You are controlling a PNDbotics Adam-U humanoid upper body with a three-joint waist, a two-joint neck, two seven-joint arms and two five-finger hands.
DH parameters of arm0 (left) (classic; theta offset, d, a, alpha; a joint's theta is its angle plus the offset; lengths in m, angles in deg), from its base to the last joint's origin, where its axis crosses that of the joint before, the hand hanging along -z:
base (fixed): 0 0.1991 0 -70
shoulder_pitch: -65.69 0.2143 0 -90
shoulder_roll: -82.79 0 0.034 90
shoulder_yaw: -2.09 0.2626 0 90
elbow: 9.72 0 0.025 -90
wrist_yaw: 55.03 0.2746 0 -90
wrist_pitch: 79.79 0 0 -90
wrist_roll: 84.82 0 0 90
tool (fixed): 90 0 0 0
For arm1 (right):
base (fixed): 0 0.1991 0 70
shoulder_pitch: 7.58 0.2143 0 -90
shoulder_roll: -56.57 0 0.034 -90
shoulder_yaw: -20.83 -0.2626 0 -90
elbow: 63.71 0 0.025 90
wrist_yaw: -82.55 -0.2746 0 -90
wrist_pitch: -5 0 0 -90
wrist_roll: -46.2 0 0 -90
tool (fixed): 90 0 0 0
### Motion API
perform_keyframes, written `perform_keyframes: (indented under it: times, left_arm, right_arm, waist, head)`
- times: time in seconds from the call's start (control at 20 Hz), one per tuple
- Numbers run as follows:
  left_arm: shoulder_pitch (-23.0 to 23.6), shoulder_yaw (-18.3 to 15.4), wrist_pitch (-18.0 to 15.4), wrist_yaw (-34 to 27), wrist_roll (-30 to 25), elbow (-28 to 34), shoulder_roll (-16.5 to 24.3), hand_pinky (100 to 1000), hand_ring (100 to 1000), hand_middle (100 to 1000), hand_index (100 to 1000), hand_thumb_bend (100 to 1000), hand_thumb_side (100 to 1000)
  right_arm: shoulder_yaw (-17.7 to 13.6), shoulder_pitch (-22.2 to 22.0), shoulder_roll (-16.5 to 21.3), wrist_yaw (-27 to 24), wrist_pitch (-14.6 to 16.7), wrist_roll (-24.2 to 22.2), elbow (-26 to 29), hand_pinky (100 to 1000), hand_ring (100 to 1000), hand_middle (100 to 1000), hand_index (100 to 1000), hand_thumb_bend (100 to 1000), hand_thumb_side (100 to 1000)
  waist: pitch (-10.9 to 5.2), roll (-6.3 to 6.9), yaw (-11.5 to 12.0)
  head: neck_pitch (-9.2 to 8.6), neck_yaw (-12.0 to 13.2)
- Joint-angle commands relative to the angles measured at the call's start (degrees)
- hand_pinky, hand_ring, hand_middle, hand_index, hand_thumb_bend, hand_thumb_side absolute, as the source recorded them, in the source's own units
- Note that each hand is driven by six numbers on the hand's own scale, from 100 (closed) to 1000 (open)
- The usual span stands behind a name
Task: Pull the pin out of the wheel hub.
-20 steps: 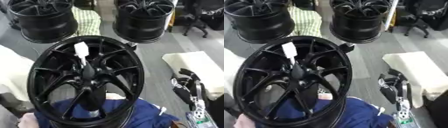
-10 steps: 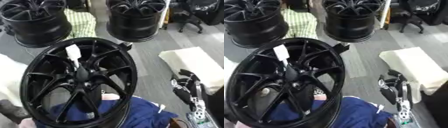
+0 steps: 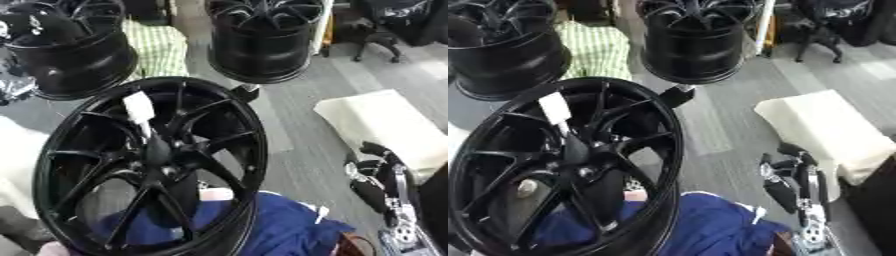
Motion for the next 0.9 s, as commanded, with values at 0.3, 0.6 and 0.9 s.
perform_keyframes:
  times: [0.3, 0.6, 0.9]
  left_arm:
    - [-9.8, 6.5, -9.1, 8.3, -8.9, -12.8, -5.7, 847, 789, 828, 929, 403, 606]
    - [-12.3, 2.4, -15.3, 14.5, -15.0, -21.1, -9.0, 836, 777, 820, 922, 418, 586]
    - [-12.4, 0.9, -19.8, 19.6, -16.0, -24.1, -11.0, 827, 769, 812, 918, 413, 567]
  right_arm:
    - [-0.5, -0.1, 1.0, 0.3, 0.1, 0.4, 0.5, 528, 560, 686, 762, 228, 197]
    - [-0.6, -0.1, 0.8, 0.3, 0.1, 0.4, 0.4, 528, 560, 686, 762, 226, 198]
    - [-0.6, -0.1, 0.7, 0.2, 0.2, 0.5, 0.3, 528, 560, 686, 762, 225, 198]
  waist:
    - [-1.26, -0.23, 0.7]
    - [-1.39, -0.28, 0.7]
    - [-1.39, -0.23, 0.6]
  head:
    - [-0.77, -0.9]
    - [-0.72, -0.9]
    - [-0.73, -0.9]
